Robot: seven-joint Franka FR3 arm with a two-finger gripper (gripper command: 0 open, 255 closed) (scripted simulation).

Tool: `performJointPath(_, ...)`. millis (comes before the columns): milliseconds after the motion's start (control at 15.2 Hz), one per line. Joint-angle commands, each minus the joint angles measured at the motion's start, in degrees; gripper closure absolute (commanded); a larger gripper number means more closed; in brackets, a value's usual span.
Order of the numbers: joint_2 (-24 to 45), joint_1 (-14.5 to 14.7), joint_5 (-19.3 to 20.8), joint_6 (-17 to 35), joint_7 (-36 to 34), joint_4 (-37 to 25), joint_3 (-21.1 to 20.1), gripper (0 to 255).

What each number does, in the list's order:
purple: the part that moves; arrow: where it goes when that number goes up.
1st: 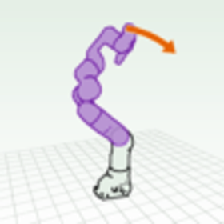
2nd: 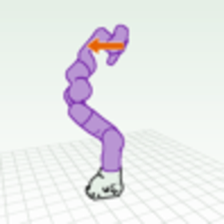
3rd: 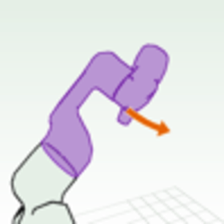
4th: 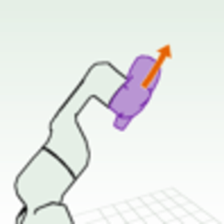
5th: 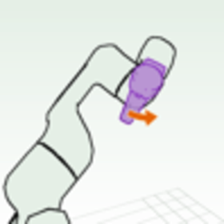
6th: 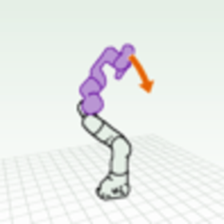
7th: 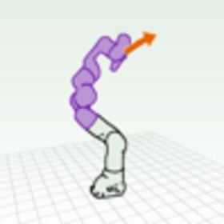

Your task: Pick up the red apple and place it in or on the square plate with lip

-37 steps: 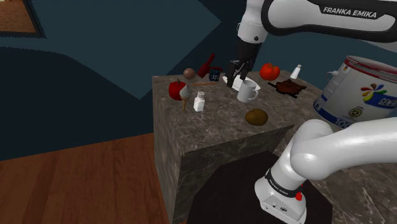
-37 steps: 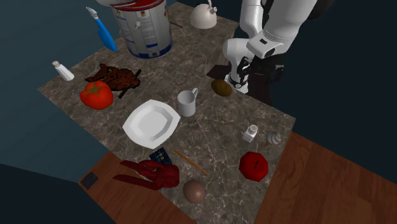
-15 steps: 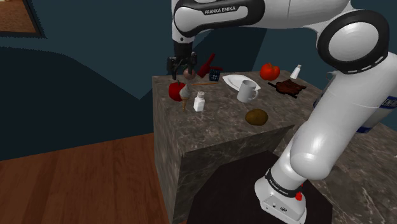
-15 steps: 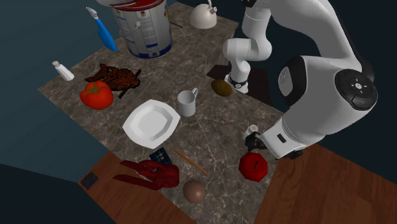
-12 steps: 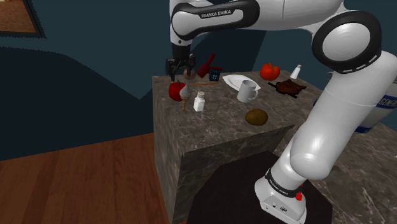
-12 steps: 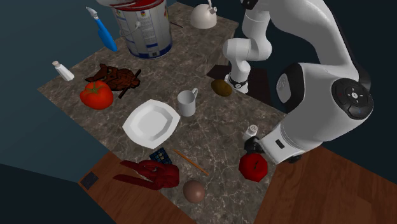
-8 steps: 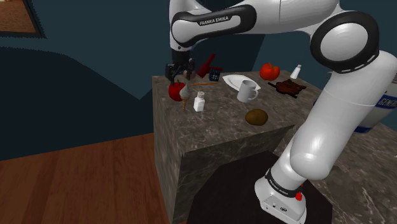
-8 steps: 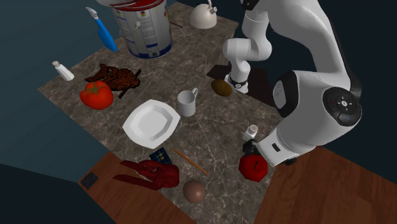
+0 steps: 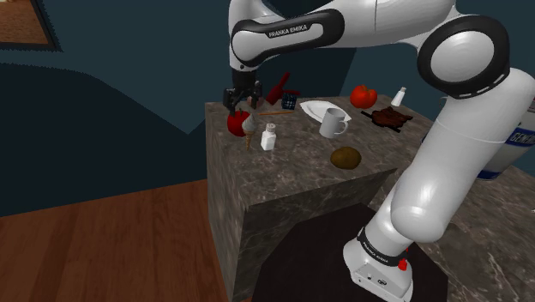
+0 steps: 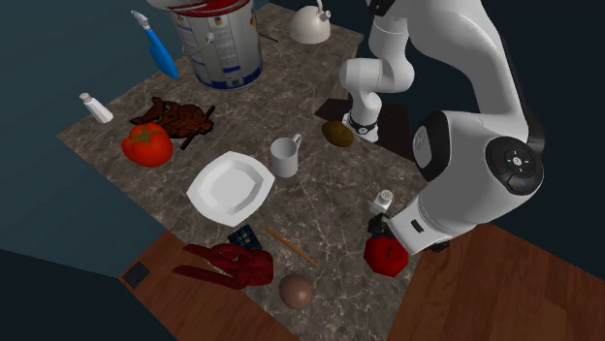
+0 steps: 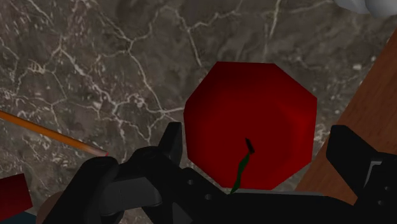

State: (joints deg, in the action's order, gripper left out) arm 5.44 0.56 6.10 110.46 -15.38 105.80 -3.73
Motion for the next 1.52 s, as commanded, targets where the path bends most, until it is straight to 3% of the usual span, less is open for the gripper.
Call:
performJointPath(0,0.0,0.0,0.0,0.0,0.0,0.0,0.0,255)
performJointPath(594,0.0,0.0,0.0,0.0,0.0,0.0,0.0,255)
performJointPath(1452,-0.9,0.1,-0.3,-9.7,0.9,-8.8,-0.1,255)
